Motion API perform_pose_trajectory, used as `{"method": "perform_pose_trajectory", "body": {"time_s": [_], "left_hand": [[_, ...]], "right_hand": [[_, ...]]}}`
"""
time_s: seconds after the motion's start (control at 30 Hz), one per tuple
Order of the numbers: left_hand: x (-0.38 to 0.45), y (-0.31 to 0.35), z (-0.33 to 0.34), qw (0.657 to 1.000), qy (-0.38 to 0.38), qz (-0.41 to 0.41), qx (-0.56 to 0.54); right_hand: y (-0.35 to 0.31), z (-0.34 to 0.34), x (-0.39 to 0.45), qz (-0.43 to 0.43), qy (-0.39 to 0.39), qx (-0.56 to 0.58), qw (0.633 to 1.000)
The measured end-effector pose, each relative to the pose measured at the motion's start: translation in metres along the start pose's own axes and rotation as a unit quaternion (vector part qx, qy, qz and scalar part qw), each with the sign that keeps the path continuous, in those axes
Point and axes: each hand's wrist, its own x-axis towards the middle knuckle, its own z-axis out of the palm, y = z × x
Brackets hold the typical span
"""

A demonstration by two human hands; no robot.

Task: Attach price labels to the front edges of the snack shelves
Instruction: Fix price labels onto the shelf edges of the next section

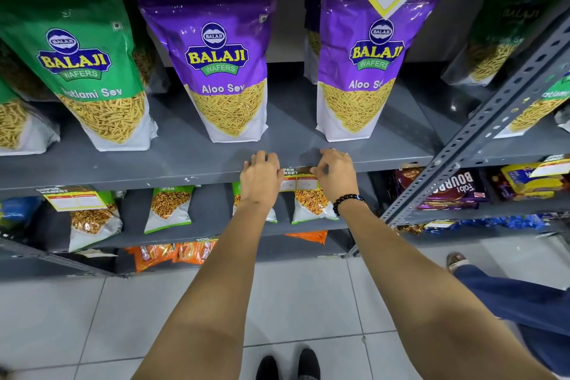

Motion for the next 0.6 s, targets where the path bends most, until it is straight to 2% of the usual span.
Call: {"method": "perform_pose_trajectory", "body": {"time_s": [0.17,0.3,0.47,0.6], "left_hand": [[0.003,0.004,-0.003,0.998,-0.004,-0.043,-0.039],[0.007,0.008,-0.001,0.998,-0.001,-0.051,-0.022],[0.007,0.009,0.003,0.999,0.0,-0.053,-0.01],[0.008,0.009,0.001,0.998,-0.038,-0.052,-0.024]], "right_hand": [[-0.007,0.0,-0.001,0.012,0.005,-0.013,1.0],[-0.015,0.003,0.002,0.028,0.029,-0.036,0.999],[-0.014,0.003,0.002,0.016,0.022,-0.085,0.996],[-0.017,-0.001,0.003,0.006,-0.011,-0.087,0.996]]}}
